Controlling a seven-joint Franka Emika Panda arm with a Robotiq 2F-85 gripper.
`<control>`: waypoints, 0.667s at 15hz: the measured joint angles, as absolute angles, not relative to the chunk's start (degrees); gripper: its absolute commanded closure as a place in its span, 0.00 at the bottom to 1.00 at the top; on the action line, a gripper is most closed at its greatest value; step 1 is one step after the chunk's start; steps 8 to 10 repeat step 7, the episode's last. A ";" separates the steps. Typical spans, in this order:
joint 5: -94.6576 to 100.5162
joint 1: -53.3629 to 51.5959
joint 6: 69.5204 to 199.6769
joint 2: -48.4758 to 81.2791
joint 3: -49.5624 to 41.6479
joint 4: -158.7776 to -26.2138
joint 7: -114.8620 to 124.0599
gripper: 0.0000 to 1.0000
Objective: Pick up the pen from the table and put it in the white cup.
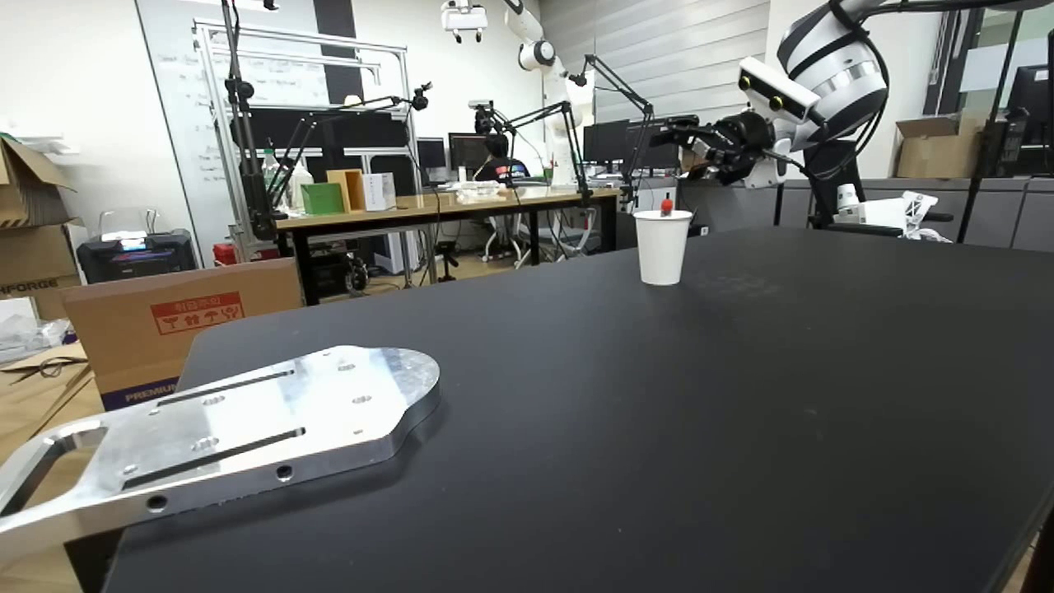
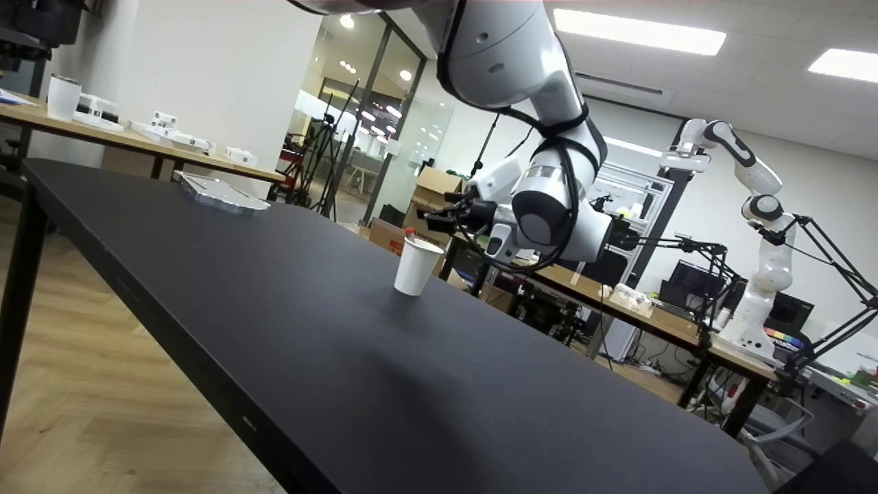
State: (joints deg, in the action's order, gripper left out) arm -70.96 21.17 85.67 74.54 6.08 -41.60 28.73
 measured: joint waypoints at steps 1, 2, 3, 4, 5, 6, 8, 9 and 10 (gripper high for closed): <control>-71.07 21.38 85.06 74.50 6.30 -41.17 28.78 0.00; -71.17 21.60 84.24 74.47 6.39 -40.76 28.81 0.00; -71.21 21.80 83.47 74.46 6.41 -40.37 28.89 0.00; -71.18 21.92 83.37 74.44 6.39 -40.32 28.72 0.00; -71.16 21.92 83.42 74.52 6.35 -40.42 28.51 0.00; -71.16 21.86 83.44 74.61 6.35 -40.48 28.43 0.00; -71.16 21.78 83.45 74.68 6.36 -40.51 28.41 0.00; -71.16 21.78 83.45 74.68 6.36 -40.51 28.41 0.00; -71.16 21.78 83.45 74.68 6.36 -40.51 28.41 0.00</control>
